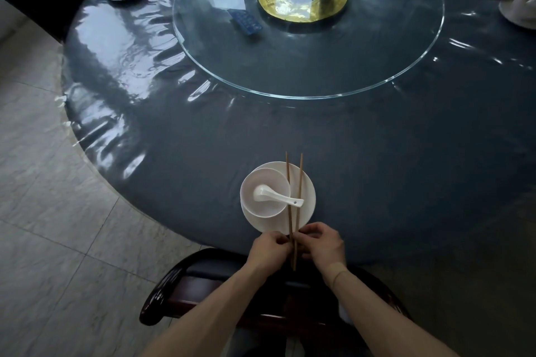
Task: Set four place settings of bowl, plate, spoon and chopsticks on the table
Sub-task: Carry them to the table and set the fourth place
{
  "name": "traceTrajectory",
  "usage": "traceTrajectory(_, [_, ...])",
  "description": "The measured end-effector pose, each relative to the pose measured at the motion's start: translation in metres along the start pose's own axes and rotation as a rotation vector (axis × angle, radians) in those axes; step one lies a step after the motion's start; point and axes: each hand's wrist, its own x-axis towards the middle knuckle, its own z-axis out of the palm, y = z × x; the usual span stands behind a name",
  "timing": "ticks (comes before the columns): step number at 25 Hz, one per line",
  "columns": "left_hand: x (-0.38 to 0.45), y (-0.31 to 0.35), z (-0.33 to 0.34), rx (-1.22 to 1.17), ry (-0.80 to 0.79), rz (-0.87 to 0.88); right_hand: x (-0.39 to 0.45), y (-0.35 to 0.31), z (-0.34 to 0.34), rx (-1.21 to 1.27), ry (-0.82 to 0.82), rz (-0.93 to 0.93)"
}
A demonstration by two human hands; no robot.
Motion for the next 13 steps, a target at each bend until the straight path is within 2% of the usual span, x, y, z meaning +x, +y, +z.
traceTrajectory(4, [-0.0038,-0.0034,0.0002,0.073,0.02,0.043,-0.0023,0.0061,0.0022,-0.062,0.011,0.001])
traceTrajectory(13, [-0.0058,-0.0012,-0.0007,-0.073,-0.009,-0.019,-0.0033,0.0033,0.0037,0.045,0.008,0.006])
